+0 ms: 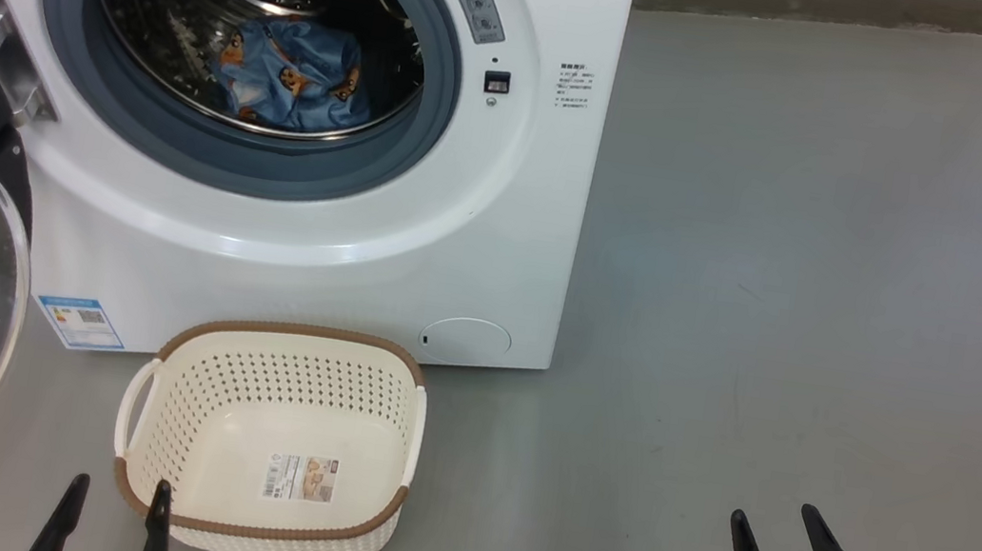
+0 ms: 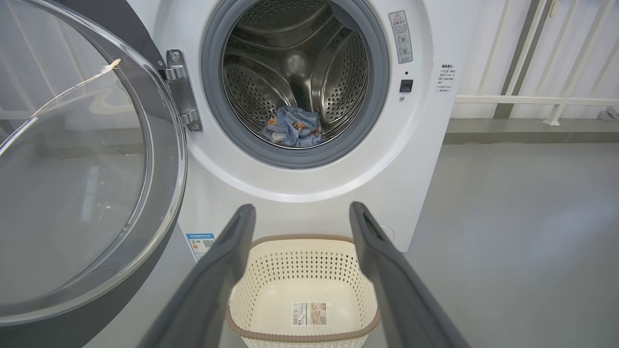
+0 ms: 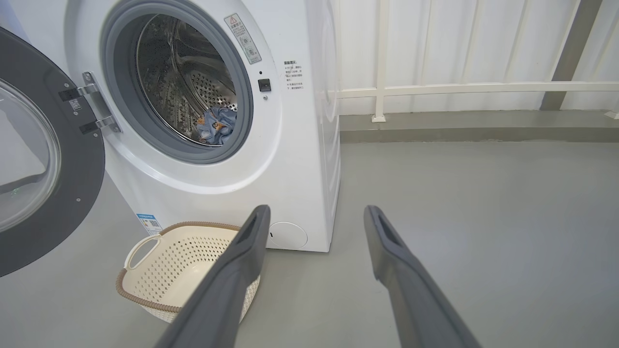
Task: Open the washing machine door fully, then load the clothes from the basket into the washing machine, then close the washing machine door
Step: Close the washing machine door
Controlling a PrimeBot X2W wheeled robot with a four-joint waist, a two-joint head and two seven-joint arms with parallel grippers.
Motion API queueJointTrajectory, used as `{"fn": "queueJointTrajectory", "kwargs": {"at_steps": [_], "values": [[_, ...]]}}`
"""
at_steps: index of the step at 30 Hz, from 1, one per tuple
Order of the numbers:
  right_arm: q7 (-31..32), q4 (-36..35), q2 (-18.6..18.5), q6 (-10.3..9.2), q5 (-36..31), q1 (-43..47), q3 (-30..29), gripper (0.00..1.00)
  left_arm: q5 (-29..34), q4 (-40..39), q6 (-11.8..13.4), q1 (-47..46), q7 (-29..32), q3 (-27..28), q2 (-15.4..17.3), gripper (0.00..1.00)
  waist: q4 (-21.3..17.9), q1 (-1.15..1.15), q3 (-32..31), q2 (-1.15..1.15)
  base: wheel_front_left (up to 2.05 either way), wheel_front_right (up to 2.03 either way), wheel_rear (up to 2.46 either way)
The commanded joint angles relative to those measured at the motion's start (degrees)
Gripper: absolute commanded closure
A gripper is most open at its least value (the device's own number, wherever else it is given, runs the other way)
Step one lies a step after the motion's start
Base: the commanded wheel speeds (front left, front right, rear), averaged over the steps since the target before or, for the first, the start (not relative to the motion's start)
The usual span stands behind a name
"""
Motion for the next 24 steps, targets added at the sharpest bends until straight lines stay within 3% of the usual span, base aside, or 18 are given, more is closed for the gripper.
{"fn": "queueJointTrajectory", "kwargs": {"at_steps": [1,13,24], "values": [[-0.2,-1.3,-0.1,0.36,-0.5,-1.0,1.4,0.00,0.9,-1.7,0.4,-1.9,-0.1,1.9,1.1,0.00,0.2,0.00,0.0,0.00,0.00,0.00,0.00],[0.0,-1.8,-0.2,0.36,-0.7,-0.7,0.9,0.00,0.8,-2.1,1.3,-2.1,-0.1,1.7,0.8,0.00,1.3,0.00,0.5,0.00,0.00,0.00,0.00],[0.5,-2.7,-1.0,0.36,-0.9,-0.7,-0.1,0.00,0.9,-2.1,1.5,-3.6,-0.4,2.1,0.3,0.00,7.5,0.00,1.4,0.00,0.00,0.00,0.00]]}}
